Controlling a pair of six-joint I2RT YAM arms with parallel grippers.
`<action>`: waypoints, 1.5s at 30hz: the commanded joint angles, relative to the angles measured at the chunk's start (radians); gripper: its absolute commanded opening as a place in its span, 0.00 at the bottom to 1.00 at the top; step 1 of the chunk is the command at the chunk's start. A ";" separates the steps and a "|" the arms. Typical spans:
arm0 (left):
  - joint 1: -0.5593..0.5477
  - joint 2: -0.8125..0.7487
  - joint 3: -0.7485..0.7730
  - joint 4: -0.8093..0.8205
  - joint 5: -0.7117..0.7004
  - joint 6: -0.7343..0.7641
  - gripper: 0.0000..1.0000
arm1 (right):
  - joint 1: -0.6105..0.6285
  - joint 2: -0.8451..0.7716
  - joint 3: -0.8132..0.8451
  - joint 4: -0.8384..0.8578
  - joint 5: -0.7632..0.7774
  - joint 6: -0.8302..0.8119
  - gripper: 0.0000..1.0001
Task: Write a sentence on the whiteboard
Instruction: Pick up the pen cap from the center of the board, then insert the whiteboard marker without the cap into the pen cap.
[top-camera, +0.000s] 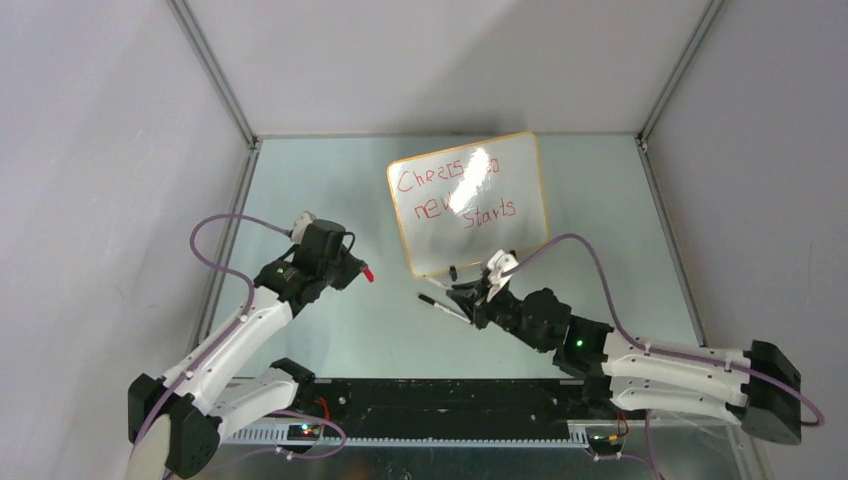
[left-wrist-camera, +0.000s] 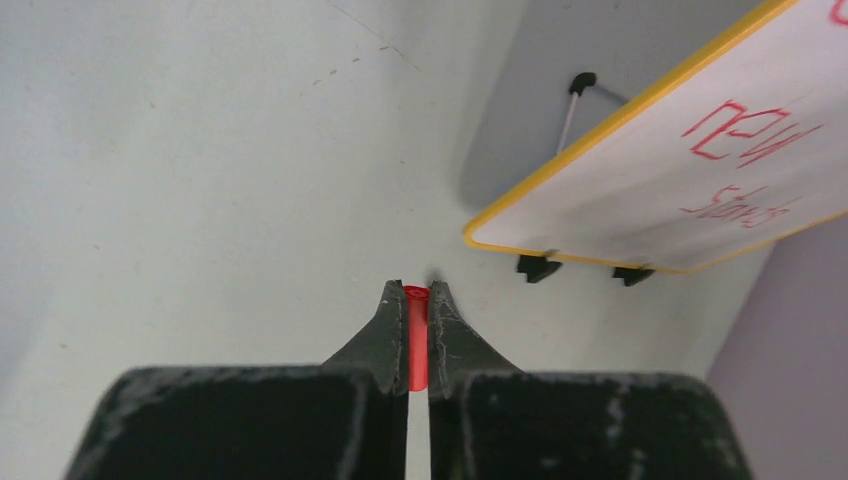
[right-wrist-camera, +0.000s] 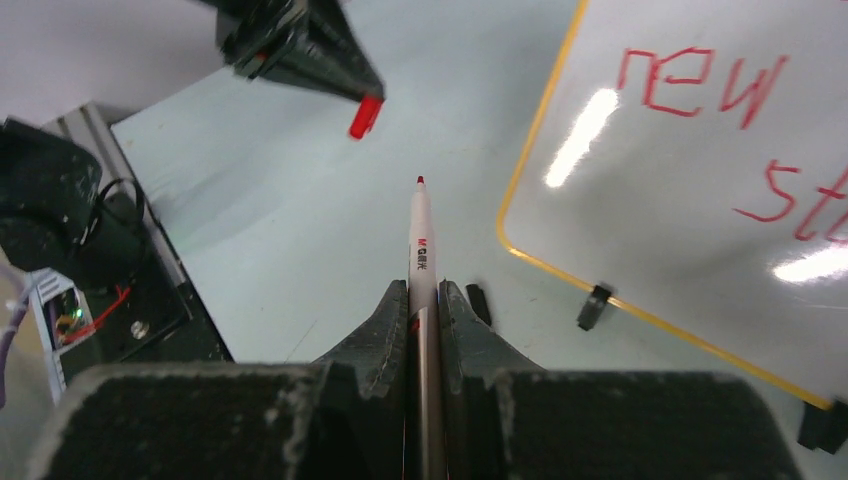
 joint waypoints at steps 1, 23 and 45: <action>-0.004 0.007 0.090 -0.076 0.048 -0.154 0.00 | 0.113 0.060 0.035 0.145 0.155 -0.125 0.00; 0.122 -0.069 0.000 -0.001 0.203 -0.298 0.00 | 0.327 0.366 0.028 0.615 0.487 -0.394 0.00; 0.148 -0.056 -0.035 0.041 0.249 -0.330 0.00 | 0.310 0.463 0.078 0.597 0.429 -0.301 0.00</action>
